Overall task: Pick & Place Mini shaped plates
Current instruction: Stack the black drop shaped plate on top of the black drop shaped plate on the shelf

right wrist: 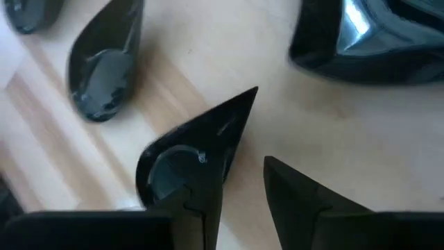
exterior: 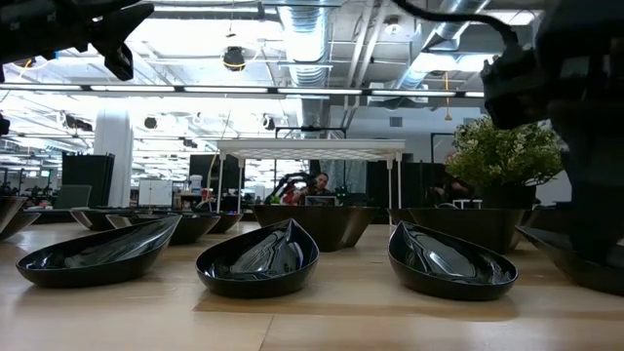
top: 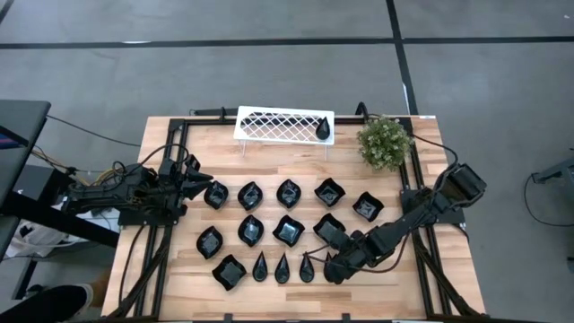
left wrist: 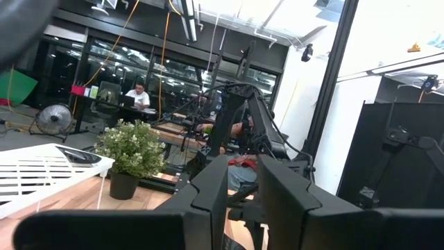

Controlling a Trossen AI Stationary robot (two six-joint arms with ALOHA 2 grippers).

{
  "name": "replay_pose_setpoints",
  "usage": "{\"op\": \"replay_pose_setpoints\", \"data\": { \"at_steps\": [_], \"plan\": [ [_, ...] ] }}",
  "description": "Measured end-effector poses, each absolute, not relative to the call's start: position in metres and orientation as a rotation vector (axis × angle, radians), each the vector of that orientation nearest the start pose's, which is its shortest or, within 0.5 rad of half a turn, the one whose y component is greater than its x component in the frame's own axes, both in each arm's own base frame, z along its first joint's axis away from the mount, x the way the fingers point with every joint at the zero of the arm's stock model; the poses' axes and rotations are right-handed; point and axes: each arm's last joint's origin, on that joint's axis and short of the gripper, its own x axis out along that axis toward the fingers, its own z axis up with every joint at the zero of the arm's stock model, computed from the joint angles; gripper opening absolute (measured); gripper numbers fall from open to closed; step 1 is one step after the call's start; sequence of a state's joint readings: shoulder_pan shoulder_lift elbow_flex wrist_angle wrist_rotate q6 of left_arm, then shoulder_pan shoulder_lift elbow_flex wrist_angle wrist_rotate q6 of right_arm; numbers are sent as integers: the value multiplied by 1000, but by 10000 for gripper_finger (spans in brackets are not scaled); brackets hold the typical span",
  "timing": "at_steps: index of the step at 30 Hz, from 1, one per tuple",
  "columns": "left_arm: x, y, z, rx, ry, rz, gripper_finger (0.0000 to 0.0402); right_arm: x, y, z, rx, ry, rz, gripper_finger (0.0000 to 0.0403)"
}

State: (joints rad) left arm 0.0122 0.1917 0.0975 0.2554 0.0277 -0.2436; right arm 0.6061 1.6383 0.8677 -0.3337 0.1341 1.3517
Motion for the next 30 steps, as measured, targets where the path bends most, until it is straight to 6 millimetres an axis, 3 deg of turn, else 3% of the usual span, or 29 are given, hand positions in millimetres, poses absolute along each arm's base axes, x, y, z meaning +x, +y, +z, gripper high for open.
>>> {"op": "replay_pose_setpoints", "data": {
  "at_steps": [8,13,18,30],
  "plan": [
    [106,0,206,-240,-158,-35,82,248,167,153,810,1102,-329,101],
    [106,0,206,-240,-158,-35,82,251,170,164,818,1092,-312,101],
    [106,1,206,-240,-159,-35,82,252,171,180,734,1139,-325,101],
    [106,1,206,-240,-158,-35,82,252,161,180,590,1175,-355,101]
  ]
}}
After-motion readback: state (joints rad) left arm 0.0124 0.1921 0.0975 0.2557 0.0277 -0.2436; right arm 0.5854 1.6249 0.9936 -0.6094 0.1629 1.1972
